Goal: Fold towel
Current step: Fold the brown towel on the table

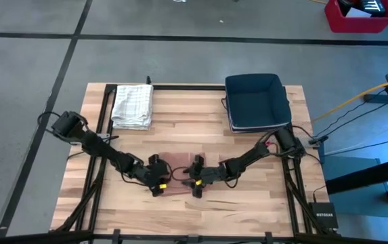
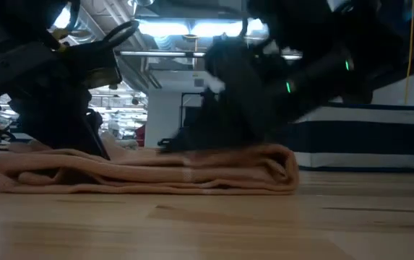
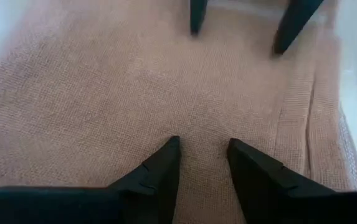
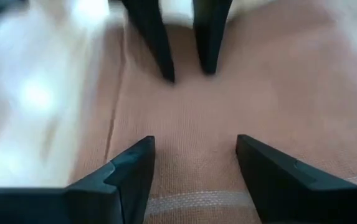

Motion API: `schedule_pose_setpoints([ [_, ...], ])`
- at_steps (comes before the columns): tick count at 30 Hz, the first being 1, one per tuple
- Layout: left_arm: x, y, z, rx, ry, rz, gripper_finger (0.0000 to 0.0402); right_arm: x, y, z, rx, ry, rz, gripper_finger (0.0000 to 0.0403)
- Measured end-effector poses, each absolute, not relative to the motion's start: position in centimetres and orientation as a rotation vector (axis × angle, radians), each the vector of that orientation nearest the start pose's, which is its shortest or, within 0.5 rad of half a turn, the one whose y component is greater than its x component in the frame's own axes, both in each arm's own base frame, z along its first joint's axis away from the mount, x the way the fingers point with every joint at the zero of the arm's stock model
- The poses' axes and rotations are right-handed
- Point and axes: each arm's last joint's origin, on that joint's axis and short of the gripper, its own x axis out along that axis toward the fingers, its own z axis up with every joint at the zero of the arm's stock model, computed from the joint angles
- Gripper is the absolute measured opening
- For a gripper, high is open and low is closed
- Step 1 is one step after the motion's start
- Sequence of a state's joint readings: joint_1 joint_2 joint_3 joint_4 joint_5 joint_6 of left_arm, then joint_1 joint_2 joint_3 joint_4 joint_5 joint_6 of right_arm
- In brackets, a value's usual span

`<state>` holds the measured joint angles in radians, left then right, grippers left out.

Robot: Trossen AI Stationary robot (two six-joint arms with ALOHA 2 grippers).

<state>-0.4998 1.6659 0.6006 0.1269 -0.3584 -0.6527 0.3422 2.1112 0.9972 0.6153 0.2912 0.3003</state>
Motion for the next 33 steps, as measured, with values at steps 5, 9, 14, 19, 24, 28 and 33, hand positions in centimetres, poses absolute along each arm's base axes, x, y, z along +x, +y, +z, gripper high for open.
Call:
schedule_pose_setpoints([
  [5, 23.9, -13.2, 9.8, -0.241, 0.841, 0.173, 0.0130, 38.1, 12.7, 5.6, 0.065, 0.541, -0.005, 0.0230],
  [9, 23.7, -13.6, 11.1, -0.228, 0.821, 0.144, 0.0130, 38.1, 12.7, 4.6, 0.046, 0.553, -0.008, 0.0230],
  [14, 24.0, -13.3, 16.8, -0.236, 0.700, 0.047, 0.0130, 38.2, 12.7, 5.3, 0.065, 0.514, 0.006, 0.0230],
  [19, 24.1, -11.1, 18.0, -0.120, 0.635, 0.157, 0.0130, 38.2, 12.7, 7.7, 0.081, 0.489, 0.019, 0.0230],
  [24, 25.5, -8.2, 17.3, -0.074, 0.678, 0.214, 0.0130, 37.8, 12.6, 13.1, 0.108, 0.439, 0.024, 0.0230],
  [28, 26.7, -5.8, 17.9, -0.168, 0.688, 0.173, 0.0131, 36.1, 12.4, 16.6, 0.142, 0.515, 0.032, 0.0230],
  [33, 27.2, -3.2, 17.6, -0.206, 0.739, 0.146, 0.0165, 34.3, 13.2, 17.1, 0.155, 0.606, -0.011, 0.0230],
])
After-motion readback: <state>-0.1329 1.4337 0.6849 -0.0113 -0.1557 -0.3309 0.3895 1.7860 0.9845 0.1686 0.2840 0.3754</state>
